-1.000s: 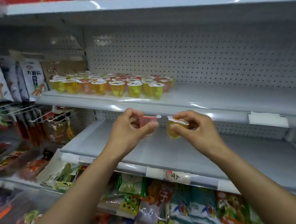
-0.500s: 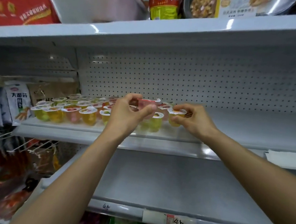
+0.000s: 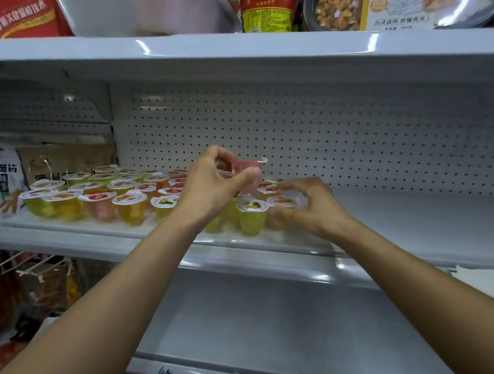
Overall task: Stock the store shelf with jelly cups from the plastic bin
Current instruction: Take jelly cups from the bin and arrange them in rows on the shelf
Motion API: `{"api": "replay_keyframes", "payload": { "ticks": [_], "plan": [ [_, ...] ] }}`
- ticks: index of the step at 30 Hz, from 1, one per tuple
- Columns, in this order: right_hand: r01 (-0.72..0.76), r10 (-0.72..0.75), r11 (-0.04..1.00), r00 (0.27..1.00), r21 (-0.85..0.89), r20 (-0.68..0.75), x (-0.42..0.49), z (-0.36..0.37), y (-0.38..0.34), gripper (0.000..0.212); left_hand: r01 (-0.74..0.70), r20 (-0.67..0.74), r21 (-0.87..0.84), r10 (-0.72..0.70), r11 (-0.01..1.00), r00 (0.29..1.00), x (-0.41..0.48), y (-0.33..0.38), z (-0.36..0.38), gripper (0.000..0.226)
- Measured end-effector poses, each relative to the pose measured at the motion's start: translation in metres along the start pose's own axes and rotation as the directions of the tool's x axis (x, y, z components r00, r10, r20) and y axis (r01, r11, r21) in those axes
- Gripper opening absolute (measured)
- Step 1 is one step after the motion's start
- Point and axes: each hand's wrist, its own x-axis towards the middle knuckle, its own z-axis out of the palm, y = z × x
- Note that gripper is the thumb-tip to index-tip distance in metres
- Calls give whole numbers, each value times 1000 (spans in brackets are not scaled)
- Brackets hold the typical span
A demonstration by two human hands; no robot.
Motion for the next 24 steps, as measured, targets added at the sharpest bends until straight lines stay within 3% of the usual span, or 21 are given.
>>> {"api": "replay_keyframes", "payload": {
  "ticks": [5, 8, 11, 14, 18, 20, 24],
  "plan": [
    [155, -140, 948, 988, 279, -71, -2, -25, -36, 68, -33, 33, -17, 34, 999, 999, 5, 16, 11, 47],
    [193, -171, 912, 981, 363, -91, -2, -28, -46, 58, -40, 81, -82, 47, 996, 996, 5, 23, 19, 52],
    [157, -112, 889, 985, 430, -128, -6, -29, -42, 45, -72, 154, -86, 84, 994, 984, 3, 22, 21, 38],
    [48, 22, 916, 985, 398, -170, -12, -31, -25, 42, -187, 206, 187, 147, 965, 967, 0, 12, 19, 36],
    [-96, 126, 950, 988, 297, -84, -25, -33, -4, 42, -328, 287, 590, 188, 738, 939, -10, -5, 20, 42],
    [-148, 157, 959, 987, 242, -20, -30, -29, 3, 41, -354, 316, 653, 184, 670, 931, -13, -12, 23, 41],
    [-194, 190, 967, 981, 167, 42, -36, -20, 11, 40, -374, 326, 662, 199, 650, 924, -18, -18, 26, 35]
  ]
}}
